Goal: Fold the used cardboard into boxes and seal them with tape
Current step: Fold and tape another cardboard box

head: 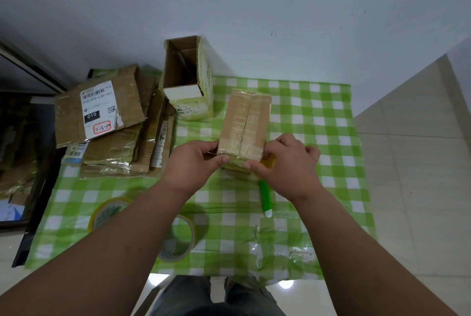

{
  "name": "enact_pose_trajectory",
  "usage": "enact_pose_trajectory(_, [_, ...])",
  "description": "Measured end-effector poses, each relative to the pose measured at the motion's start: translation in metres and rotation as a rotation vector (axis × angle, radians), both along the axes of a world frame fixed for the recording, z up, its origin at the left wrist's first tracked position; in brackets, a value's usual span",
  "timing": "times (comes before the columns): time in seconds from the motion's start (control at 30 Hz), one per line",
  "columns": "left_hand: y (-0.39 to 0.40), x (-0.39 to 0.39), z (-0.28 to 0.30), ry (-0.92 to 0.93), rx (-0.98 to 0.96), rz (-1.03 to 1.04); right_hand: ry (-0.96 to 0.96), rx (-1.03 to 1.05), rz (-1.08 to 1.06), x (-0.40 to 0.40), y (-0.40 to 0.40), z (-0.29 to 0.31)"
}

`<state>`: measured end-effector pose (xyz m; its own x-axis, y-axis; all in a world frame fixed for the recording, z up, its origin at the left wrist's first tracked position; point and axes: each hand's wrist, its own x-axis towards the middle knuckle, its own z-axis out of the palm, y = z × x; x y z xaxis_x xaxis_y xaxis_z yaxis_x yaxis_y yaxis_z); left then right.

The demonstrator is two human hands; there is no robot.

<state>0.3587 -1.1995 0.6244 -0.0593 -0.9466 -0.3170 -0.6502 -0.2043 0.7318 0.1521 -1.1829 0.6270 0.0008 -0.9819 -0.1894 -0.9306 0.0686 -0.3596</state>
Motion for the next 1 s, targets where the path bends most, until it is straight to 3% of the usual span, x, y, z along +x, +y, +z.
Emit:
enact_pose_trajectory(0.33, [-0.008, 0.002, -0.004, -0.304, -0.226, -0.266, 0.059, -0.090, -0.003, 0.005, 0.001, -0.005])
enact_pose_trajectory(0.53, [-0.005, 0.004, -0.008, -0.276, -0.262, -0.282, 0.061, -0.087, 0.017, 0.003, 0.003, -0.005])
enact_pose_trajectory(0.73, [-0.006, 0.000, -0.009, -0.225, -0.210, -0.153, 0.066, -0.100, 0.000, 0.007, 0.001, -0.007])
enact_pose_trajectory(1.0, [-0.005, -0.001, -0.013, -0.179, -0.185, -0.098, -0.098, 0.108, 0.071, -0.009, -0.005, 0.004])
